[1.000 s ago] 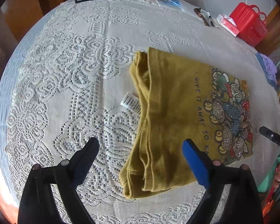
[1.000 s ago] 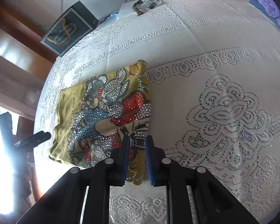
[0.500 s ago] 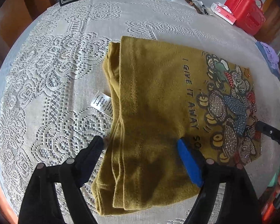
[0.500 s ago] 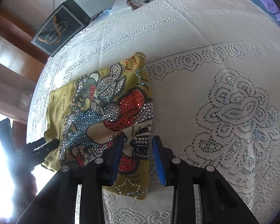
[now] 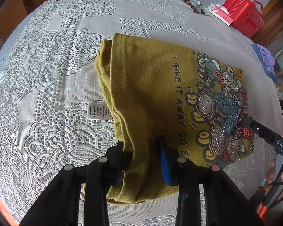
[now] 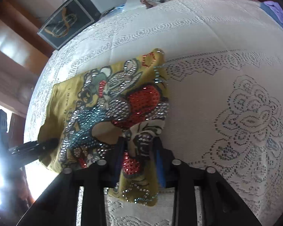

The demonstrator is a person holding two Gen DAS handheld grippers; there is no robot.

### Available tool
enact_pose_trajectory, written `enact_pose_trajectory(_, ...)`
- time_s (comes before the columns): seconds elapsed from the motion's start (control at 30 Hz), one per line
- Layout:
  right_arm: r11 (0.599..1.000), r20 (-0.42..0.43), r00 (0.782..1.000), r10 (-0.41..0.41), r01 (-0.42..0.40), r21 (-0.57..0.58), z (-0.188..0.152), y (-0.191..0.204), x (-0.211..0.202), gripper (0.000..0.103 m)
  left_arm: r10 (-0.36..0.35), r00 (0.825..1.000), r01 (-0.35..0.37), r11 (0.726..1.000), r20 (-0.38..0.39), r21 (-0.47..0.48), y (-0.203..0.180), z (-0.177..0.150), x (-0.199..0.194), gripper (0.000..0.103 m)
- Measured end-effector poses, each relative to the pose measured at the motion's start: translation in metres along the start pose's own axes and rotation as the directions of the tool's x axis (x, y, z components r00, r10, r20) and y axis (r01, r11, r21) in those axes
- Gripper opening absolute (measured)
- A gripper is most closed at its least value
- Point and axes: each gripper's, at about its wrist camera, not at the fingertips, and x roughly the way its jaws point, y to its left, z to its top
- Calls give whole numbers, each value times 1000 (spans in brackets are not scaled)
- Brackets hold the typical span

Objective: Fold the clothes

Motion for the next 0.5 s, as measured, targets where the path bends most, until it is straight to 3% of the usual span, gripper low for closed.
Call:
enact_pose_trajectory(0.07,1000,-21,1000,11,-11,-19,-1,4,1,36,-4,1000,4,1000,-4,-17,1,0,0,32)
enact_pose_trajectory(0.13,999,-52,998,23,-25,-35,-4,9,3,16,12,1000,-12,1000,2,-8,-3,-2,1,32)
enact_pose_trajectory(0.47,999,-60,997,38,-39,-23,-3,11,15,17,-18,1000,19,999,25,-45,1,-3,5,32)
enact_pose_trajectory(0.5,999,-53,998,18,-20,-44,-3,15,14,17,-14,999,16,999,30,-50,1,-4,5,27)
